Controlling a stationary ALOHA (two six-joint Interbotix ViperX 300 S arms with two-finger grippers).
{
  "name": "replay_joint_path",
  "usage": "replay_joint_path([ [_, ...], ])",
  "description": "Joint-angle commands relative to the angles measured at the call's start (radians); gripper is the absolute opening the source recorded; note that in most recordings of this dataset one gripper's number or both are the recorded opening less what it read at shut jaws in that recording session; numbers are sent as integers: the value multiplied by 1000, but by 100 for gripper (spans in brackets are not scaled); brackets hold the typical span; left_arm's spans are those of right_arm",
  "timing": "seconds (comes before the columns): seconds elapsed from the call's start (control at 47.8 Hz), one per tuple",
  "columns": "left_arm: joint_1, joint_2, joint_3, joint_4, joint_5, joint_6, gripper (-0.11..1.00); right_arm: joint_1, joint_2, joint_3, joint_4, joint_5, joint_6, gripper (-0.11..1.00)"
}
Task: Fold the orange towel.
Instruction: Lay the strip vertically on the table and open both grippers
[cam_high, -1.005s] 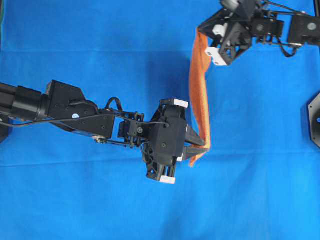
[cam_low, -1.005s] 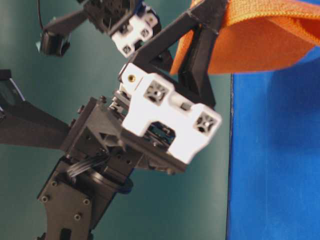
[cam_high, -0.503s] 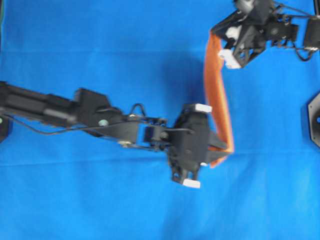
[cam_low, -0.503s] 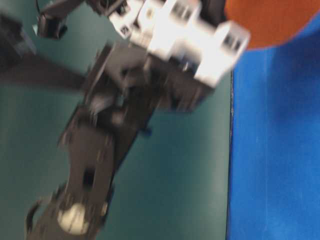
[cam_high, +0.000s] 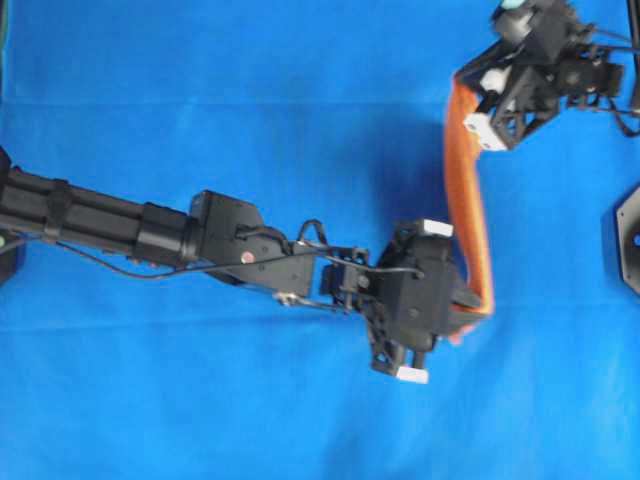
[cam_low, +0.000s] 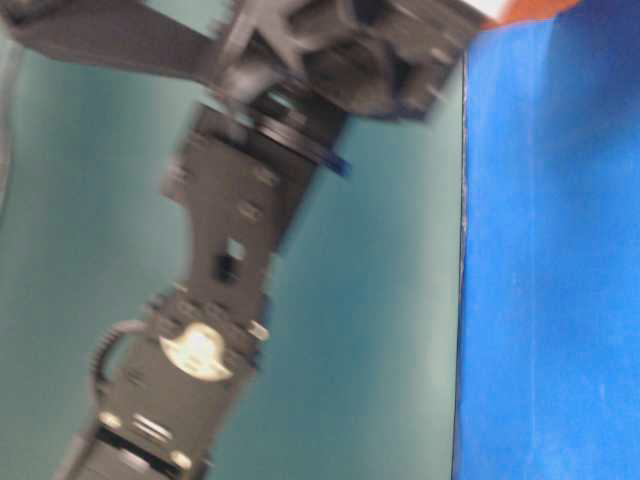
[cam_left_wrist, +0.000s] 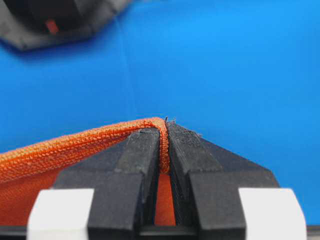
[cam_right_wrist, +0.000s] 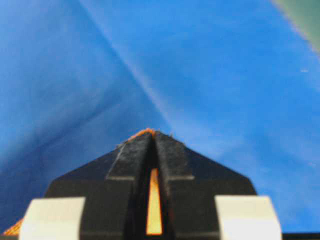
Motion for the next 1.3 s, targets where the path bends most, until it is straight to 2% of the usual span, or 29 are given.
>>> replay_joint_path([
  [0.0,-84,-71,49,-6,-28,-26,2,0,57,-55,-3,-49,3,2],
  [0.23,-114,-158,281,-8,-91,-190,2,41,216,-152,-3,-147,0,2],
  [0.356,-126,-195,377,-8,-135,-244,2,57,284,-202,-3,-158,-5,2],
  [0.523,-138,-215,439,-8,-164,-264,2,66,331,-235,-5,-163,-11,2],
  [0.879,-117,-202,440,-8,-167,-265,3,66,350,-236,-6,-167,-11,2],
  [0.984,-114,-199,439,-8,-167,-265,11,66,350,-233,-6,-169,-11,2],
  [1.131,-107,-202,439,-8,-167,-264,39,71,350,-232,-9,-169,-15,4],
  [1.173,-104,-204,439,-8,-163,-264,45,74,348,-232,-14,-167,-17,12],
  [1.277,-100,-227,445,-8,-152,-264,58,83,341,-230,-23,-167,-26,44],
])
